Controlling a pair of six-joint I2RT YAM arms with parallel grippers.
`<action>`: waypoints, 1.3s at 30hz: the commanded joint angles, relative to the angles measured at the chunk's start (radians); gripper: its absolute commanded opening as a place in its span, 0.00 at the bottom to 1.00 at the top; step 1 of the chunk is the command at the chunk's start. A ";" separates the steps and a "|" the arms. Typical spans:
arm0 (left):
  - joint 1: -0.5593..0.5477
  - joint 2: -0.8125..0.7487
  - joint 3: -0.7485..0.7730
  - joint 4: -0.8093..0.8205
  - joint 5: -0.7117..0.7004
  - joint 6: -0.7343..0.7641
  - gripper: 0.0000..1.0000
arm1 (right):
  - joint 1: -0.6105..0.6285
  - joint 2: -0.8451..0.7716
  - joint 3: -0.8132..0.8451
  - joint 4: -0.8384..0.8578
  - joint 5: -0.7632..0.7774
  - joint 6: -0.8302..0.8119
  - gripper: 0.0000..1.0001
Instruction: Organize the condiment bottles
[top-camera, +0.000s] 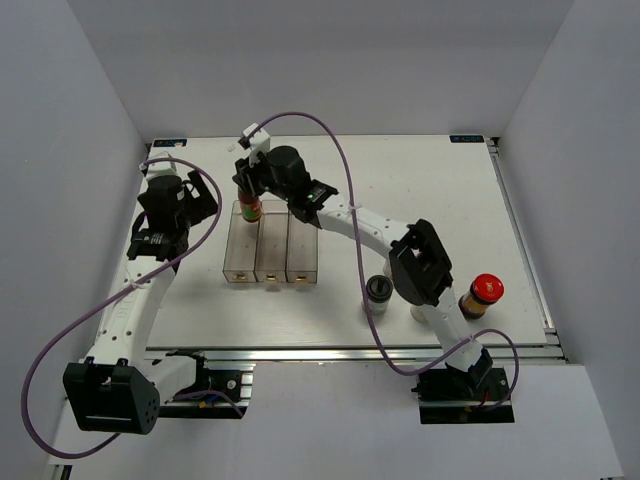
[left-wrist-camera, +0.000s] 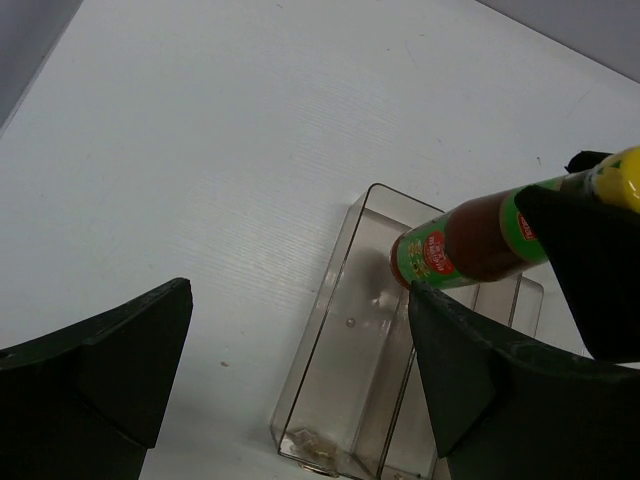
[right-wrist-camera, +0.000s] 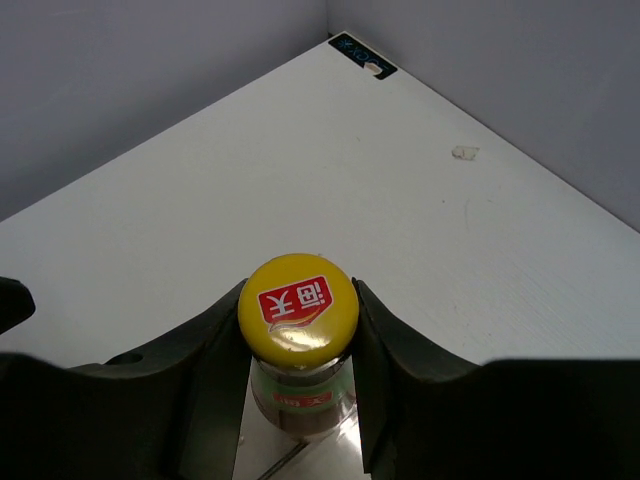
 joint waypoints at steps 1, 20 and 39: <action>-0.004 -0.022 0.007 -0.004 -0.042 -0.012 0.98 | 0.018 0.003 0.119 0.159 0.025 -0.022 0.00; -0.003 -0.005 -0.001 0.010 -0.036 -0.008 0.98 | 0.027 0.122 0.131 0.196 0.068 -0.060 0.09; -0.004 -0.046 0.011 -0.014 -0.025 -0.006 0.98 | 0.044 -0.082 0.065 0.085 0.088 -0.037 0.89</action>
